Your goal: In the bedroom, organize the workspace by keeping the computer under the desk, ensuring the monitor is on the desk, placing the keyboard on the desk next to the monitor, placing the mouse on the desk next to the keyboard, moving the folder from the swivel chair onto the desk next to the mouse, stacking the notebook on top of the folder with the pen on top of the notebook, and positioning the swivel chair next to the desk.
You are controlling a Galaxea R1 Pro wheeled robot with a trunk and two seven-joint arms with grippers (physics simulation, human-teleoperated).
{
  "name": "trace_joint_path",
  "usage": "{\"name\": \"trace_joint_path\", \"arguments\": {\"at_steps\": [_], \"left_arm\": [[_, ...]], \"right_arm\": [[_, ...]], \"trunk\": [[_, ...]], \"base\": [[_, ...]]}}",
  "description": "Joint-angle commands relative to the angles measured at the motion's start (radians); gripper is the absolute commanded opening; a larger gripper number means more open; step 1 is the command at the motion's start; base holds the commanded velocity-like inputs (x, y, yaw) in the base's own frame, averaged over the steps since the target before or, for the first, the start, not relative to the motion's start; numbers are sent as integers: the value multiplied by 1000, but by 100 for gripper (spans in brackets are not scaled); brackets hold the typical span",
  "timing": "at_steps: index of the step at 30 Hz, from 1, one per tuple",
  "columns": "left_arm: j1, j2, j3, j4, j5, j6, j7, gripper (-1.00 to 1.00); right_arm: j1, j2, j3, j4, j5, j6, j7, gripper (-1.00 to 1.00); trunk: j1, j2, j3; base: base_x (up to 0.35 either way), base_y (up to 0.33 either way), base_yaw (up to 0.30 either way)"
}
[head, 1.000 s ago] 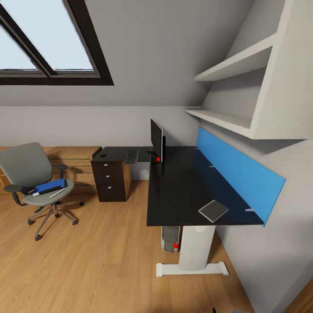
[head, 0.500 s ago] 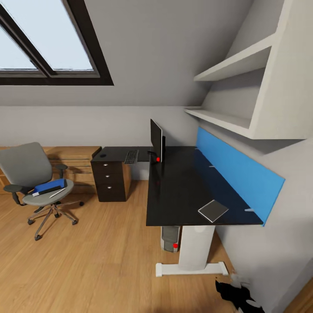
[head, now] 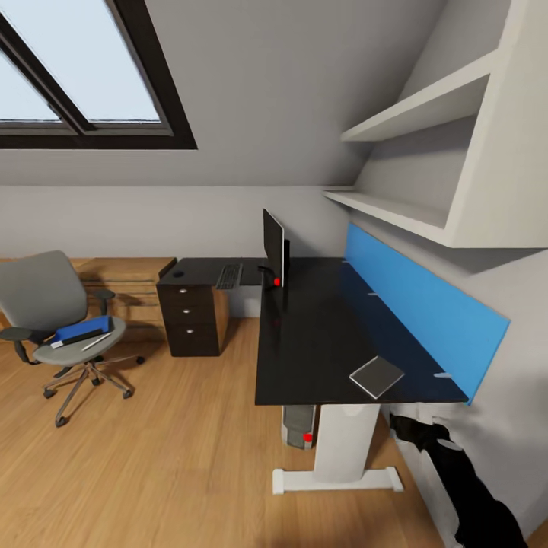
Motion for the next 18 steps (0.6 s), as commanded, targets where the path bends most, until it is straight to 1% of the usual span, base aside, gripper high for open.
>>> {"name": "trace_joint_path", "arguments": {"at_steps": [1, 4, 7, 13, 16, 18], "left_arm": [[-1, 0, -7, 1, 11, -2, -6, 100], [-1, -2, -7, 1, 11, -2, -6, 100], [-1, -3, -7, 1, 11, -1, -6, 100], [-1, -5, -8, 1, 10, -1, -7, 100], [-1, -9, -8, 1, 9, -1, -7, 100], [-1, -11, -8, 1, 9, -1, -7, 100]], "right_arm": [[0, 0, 0, -41, -11, 11, -8, 100], [1, 2, -1, -143, -12, 25, -9, 100], [1, 3, -1, -184, -11, 31, -9, 100], [1, 2, 4, -216, -6, 25, -8, 100], [1, 0, 3, -217, -6, 20, -6, 100], [1, 0, 2, -209, -6, 16, -4, 100]], "trunk": [[1, -1, -1], [1, -1, -1], [1, -1, -1], [1, -1, -1], [1, -1, -1], [1, -1, -1]], "base": [[265, 0, 0], [275, 0, 0], [285, 0, 0], [309, 0, 0], [311, 0, 0], [196, 0, 0]]}}
